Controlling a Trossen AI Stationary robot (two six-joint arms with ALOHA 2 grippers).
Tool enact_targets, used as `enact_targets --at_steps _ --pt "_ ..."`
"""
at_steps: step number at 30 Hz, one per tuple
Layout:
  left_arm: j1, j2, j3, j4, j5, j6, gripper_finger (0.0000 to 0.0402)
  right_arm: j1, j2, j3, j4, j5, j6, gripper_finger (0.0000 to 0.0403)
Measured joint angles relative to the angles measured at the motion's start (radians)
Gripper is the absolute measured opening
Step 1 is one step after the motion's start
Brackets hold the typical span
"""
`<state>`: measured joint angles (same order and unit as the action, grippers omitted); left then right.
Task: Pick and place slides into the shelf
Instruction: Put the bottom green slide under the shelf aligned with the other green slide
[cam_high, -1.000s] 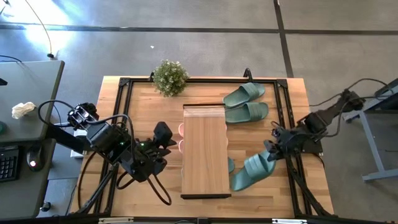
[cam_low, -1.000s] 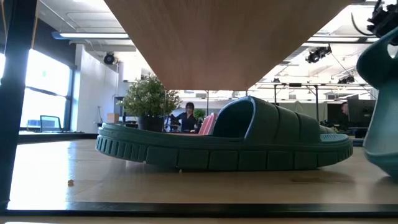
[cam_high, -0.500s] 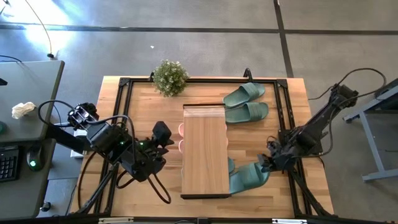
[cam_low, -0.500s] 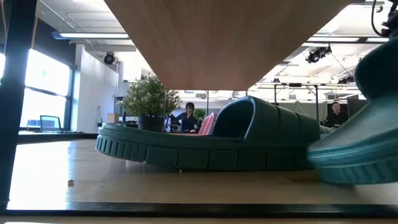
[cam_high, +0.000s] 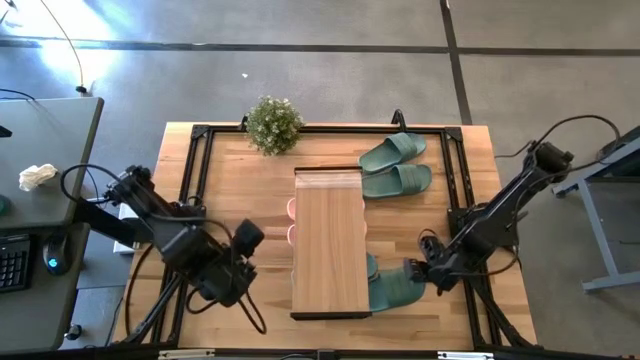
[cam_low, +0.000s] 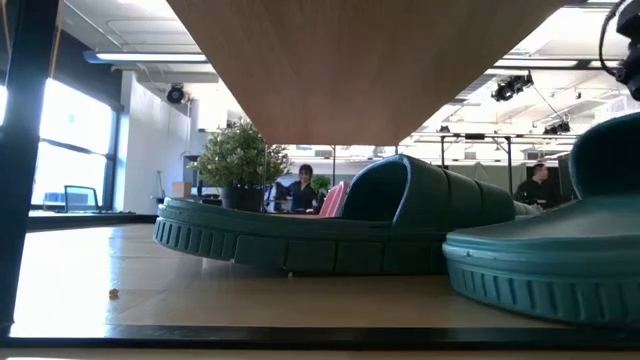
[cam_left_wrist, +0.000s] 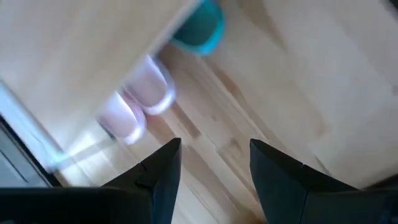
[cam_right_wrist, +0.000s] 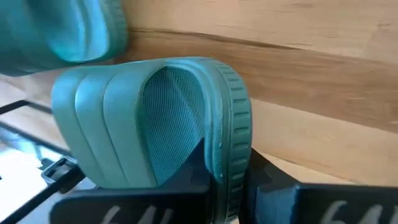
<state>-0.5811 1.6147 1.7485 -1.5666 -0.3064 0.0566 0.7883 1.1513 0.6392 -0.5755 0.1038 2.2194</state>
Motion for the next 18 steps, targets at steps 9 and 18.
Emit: enact_targets --at_steps 9,18 --pt "-0.059 -0.078 -0.42 0.507 0.003 -0.188 0.0175 -0.002 0.099 0.0 0.096 -0.007 0.001 0.0007" --pt "-0.061 -0.081 -0.758 1.131 0.001 -0.25 0.0174 -0.005 0.228 0.0 0.24 -0.044 0.01 0.0007"
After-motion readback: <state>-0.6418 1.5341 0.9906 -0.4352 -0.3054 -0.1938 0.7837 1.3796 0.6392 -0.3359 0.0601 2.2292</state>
